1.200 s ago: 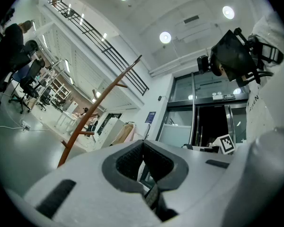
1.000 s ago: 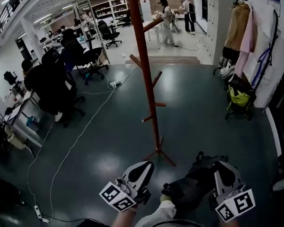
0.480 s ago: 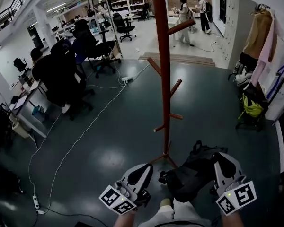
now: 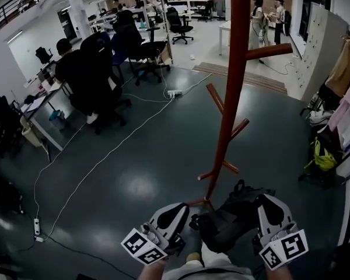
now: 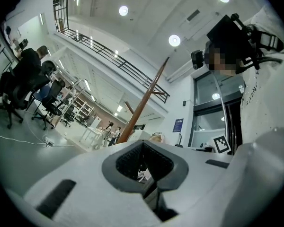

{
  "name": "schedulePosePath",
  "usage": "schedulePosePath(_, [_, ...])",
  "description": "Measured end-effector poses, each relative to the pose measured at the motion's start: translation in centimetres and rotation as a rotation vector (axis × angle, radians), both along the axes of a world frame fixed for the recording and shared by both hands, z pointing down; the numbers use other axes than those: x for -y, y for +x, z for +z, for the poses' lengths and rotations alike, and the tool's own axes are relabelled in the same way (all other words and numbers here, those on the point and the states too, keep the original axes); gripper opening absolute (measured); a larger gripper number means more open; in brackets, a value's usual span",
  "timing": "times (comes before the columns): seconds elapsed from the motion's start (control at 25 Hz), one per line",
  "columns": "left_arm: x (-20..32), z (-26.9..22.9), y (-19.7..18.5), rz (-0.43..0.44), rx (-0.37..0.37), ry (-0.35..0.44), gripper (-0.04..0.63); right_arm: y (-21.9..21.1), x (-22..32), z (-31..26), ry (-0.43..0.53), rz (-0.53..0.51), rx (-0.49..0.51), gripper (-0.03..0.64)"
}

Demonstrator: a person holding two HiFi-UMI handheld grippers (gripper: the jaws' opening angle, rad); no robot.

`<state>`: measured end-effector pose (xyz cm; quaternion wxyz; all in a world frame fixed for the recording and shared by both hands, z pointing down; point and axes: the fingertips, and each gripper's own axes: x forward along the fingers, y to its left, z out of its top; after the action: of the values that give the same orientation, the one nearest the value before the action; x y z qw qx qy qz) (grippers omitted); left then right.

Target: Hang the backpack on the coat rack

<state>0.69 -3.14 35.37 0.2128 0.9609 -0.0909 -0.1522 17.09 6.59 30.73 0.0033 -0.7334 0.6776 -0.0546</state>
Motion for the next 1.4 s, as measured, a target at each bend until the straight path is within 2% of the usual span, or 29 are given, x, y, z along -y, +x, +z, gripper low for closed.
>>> schedulePosePath(0.24, [2.1, 0.3, 4.1, -0.025, 0.012, 0.014, 0.009, 2.3, 3.5, 1.4, -0.037, -0.097, 0.002, 0.028])
schedulePosePath(0.48, [4.0, 2.0, 6.5, -0.042, 0.028, -0.027, 0.009, 4.1, 7.7, 2.0, -0.065, -0.164, -0.015, 0.028])
schedulePosePath(0.84, [7.9, 3.5, 10.3, 0.000, 0.035, -0.043, 0.009, 5.9, 13.1, 3.8, -0.123, -0.160, -0.006, 0.028])
schedulePosePath(1.0, [9.1, 4.1, 11.6, 0.007, 0.028, -0.050, 0.009, 6.2, 15.1, 4.3, -0.154, -0.183, -0.033, 0.028])
schedulePosePath(1.4, [10.2, 5.5, 13.4, 0.017, -0.013, -0.105, 0.009, 6.1, 17.9, 6.6, -0.301, -0.242, -0.082, 0.029])
